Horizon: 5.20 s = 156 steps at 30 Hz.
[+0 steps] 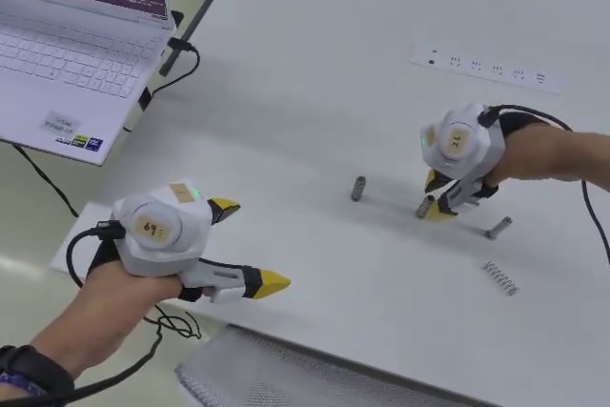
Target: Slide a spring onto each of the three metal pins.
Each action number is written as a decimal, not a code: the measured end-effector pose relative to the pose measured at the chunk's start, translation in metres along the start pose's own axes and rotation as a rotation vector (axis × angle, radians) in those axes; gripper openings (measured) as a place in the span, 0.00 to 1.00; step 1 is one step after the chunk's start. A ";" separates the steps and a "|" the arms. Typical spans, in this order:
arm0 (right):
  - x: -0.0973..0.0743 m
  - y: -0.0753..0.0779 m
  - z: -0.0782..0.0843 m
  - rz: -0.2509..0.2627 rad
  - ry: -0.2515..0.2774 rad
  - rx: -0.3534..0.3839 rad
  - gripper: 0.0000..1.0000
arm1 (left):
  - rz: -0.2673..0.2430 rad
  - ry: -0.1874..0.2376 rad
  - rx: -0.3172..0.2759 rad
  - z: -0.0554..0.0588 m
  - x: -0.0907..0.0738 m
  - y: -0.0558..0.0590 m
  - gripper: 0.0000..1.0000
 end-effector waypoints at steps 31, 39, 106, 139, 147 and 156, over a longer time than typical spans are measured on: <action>-0.046 0.006 0.028 0.052 0.280 0.269 0.32 | -0.005 0.008 0.026 -0.015 -0.005 0.004 0.75; -0.049 0.002 0.038 0.070 0.367 0.361 0.36 | -0.002 0.008 0.037 -0.016 -0.004 0.003 0.75; -0.042 -0.117 0.129 0.143 0.661 0.848 0.57 | 0.015 0.019 0.093 -0.049 -0.002 0.005 0.75; -0.033 -0.178 0.146 0.145 0.674 0.970 0.61 | 0.026 0.018 0.100 -0.051 0.005 0.004 0.74; -0.032 -0.179 0.145 0.147 0.682 0.972 0.61 | 0.039 0.010 0.125 -0.056 0.011 0.007 0.74; -0.031 -0.184 0.146 0.142 0.687 0.984 0.60 | 0.062 0.002 0.163 -0.064 0.017 0.015 0.74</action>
Point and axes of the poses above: the centre of the closed fingertips' face, and the gripper's own axes: x roughly forward along the fingers, y roughly to its right, z roughly out of its underside, the point moved 9 cm from there along -x, roughly backward along the fingers, and after that the axes turned 15 degrees about -y, right-handed, at the moved point
